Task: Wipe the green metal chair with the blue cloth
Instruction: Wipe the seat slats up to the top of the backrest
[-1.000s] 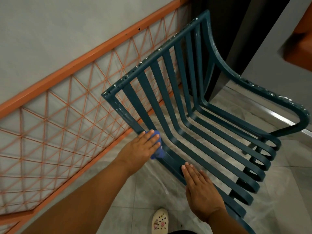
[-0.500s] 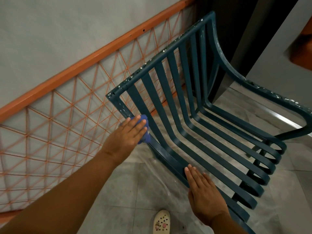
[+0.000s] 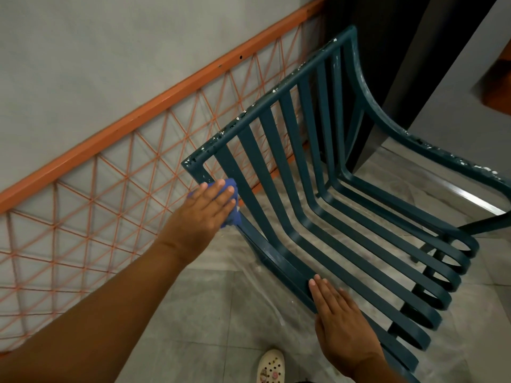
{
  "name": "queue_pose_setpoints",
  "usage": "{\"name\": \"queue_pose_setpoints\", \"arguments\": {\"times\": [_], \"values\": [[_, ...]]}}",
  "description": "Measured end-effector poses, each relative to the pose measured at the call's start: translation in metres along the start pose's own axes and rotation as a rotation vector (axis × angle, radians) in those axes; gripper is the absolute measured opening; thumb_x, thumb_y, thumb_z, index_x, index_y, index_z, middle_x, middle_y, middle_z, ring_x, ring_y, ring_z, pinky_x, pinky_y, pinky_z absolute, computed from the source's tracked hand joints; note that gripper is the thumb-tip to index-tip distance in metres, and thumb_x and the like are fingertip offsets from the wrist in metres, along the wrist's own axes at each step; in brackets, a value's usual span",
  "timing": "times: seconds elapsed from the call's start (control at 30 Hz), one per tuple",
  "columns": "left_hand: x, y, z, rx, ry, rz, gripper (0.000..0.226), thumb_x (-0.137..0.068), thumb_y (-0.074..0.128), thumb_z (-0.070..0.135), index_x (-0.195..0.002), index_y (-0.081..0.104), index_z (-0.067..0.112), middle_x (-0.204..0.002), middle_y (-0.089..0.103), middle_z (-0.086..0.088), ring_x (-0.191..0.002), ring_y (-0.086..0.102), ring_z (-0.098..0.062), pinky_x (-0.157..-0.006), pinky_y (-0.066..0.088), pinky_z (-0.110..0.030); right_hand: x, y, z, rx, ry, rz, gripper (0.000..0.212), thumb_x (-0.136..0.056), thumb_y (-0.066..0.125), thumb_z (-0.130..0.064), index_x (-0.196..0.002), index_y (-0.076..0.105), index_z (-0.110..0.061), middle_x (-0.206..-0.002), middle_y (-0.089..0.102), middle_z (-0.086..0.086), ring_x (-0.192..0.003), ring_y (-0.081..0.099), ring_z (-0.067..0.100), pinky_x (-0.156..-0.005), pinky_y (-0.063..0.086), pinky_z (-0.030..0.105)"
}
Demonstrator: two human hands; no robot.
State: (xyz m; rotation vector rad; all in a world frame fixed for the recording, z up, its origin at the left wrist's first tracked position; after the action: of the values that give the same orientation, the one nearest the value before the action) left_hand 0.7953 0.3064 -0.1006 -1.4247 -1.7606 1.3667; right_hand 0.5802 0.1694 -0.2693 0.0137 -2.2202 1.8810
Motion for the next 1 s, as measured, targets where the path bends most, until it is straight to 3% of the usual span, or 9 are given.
{"name": "queue_pose_setpoints", "arguments": {"times": [0.07, 0.2, 0.23, 0.3, 0.4, 0.6, 0.73, 0.87, 1.0], "values": [[0.000, -0.008, -0.006, 0.010, -0.050, 0.044, 0.043, -0.100, 0.020, 0.003, -0.133, 0.047, -0.001, -0.141, 0.045, -0.020, -0.137, 0.030, -0.038, -0.114, 0.014, -0.048, 0.000, 0.000, -0.001, -0.001, -0.003, -0.011, 0.084, -0.083, 0.041, -0.043, -0.152, 0.003, -0.016, -0.144, 0.041, -0.004, -0.128, 0.046, 0.014, -0.113, 0.003, 0.032], [0.001, 0.008, 0.012, -0.033, -0.001, 0.027, 0.047, -0.091, 0.056, 0.006, -0.135, 0.042, -0.003, -0.144, 0.041, -0.022, -0.144, 0.011, -0.036, -0.116, 0.014, -0.049, 0.000, 0.001, -0.002, -0.001, -0.005, -0.020, 0.081, -0.084, 0.039, -0.044, -0.152, 0.004, -0.018, -0.143, 0.043, -0.004, -0.127, 0.047, 0.014, -0.113, 0.003, 0.032], [0.001, 0.009, 0.012, -0.037, 0.016, 0.026, 0.046, -0.091, 0.056, 0.006, -0.135, 0.044, -0.002, -0.143, 0.042, -0.021, -0.143, 0.013, -0.035, -0.116, 0.014, -0.049, 0.000, 0.001, -0.001, -0.004, -0.008, -0.024, 0.081, -0.084, 0.039, -0.044, -0.152, 0.004, -0.018, -0.143, 0.043, -0.004, -0.127, 0.048, 0.014, -0.113, 0.003, 0.032], [-0.002, -0.001, 0.004, -0.025, 0.016, 0.018, 0.037, -0.099, 0.033, 0.003, -0.133, 0.047, -0.002, -0.139, 0.047, -0.021, -0.138, 0.028, -0.037, -0.115, 0.014, -0.047, 0.000, 0.000, -0.001, -0.005, -0.015, -0.021, 0.082, -0.084, 0.039, -0.043, -0.152, 0.003, -0.017, -0.144, 0.043, -0.004, -0.127, 0.047, 0.013, -0.113, 0.004, 0.032], [-0.004, -0.026, -0.019, 0.009, -0.076, 0.063, 0.052, -0.104, 0.008, 0.009, -0.129, 0.052, -0.002, -0.136, 0.050, -0.021, -0.128, 0.043, -0.041, -0.112, 0.020, -0.048, 0.000, -0.001, -0.001, 0.000, -0.016, -0.016, 0.083, -0.083, 0.040, -0.043, -0.152, 0.002, -0.017, -0.143, 0.044, -0.005, -0.127, 0.047, 0.013, -0.113, 0.004, 0.032], [-0.009, -0.031, -0.011, -0.046, -0.135, 0.121, 0.051, -0.105, 0.010, 0.011, -0.127, 0.052, -0.006, -0.134, 0.051, -0.024, -0.127, 0.043, -0.043, -0.112, 0.018, -0.048, 0.000, 0.000, -0.001, 0.005, -0.018, -0.015, 0.083, -0.083, 0.039, -0.043, -0.152, 0.002, -0.017, -0.142, 0.043, -0.005, -0.126, 0.046, 0.013, -0.113, 0.003, 0.032], [-0.001, 0.001, 0.004, -0.085, 0.020, 0.027, 0.043, -0.100, 0.018, 0.001, -0.136, 0.041, -0.005, -0.142, 0.042, -0.023, -0.139, 0.019, -0.039, -0.116, 0.011, -0.049, 0.000, 0.001, -0.002, 0.004, -0.022, -0.011, 0.082, -0.084, 0.038, -0.044, -0.152, 0.002, -0.018, -0.143, 0.042, -0.005, -0.126, 0.046, 0.014, -0.113, 0.004, 0.031], [-0.004, -0.011, -0.010, -0.069, -0.008, 0.049, 0.051, -0.103, 0.005, 0.009, -0.134, 0.045, -0.002, -0.140, 0.045, -0.021, -0.144, 0.009, -0.034, -0.115, 0.012, -0.046, 0.000, 0.001, 0.000, 0.004, -0.022, -0.027, 0.082, -0.084, 0.040, -0.043, -0.152, 0.002, -0.018, -0.143, 0.042, -0.006, -0.127, 0.046, 0.013, -0.112, 0.005, 0.031], [-0.001, -0.007, 0.002, -0.098, -0.061, 0.125, 0.039, -0.103, 0.022, 0.007, -0.133, 0.047, -0.003, -0.139, 0.047, -0.022, -0.135, 0.031, -0.039, -0.114, 0.015, -0.048, 0.001, 0.003, 0.000, -0.007, -0.019, -0.031, 0.081, -0.085, 0.040, -0.043, -0.152, 0.004, -0.017, -0.144, 0.041, -0.006, -0.129, 0.044, 0.013, -0.114, 0.003, 0.031]]}}
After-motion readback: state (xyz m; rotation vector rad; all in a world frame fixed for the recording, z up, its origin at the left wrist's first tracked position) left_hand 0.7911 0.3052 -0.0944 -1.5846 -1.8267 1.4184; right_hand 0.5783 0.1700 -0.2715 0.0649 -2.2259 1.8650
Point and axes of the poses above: each hand's wrist, its own x-axis away from the middle knuckle, its own y-axis out of the palm, z = x × y, the point moved 10 cm from there along -x, towards the middle knuckle
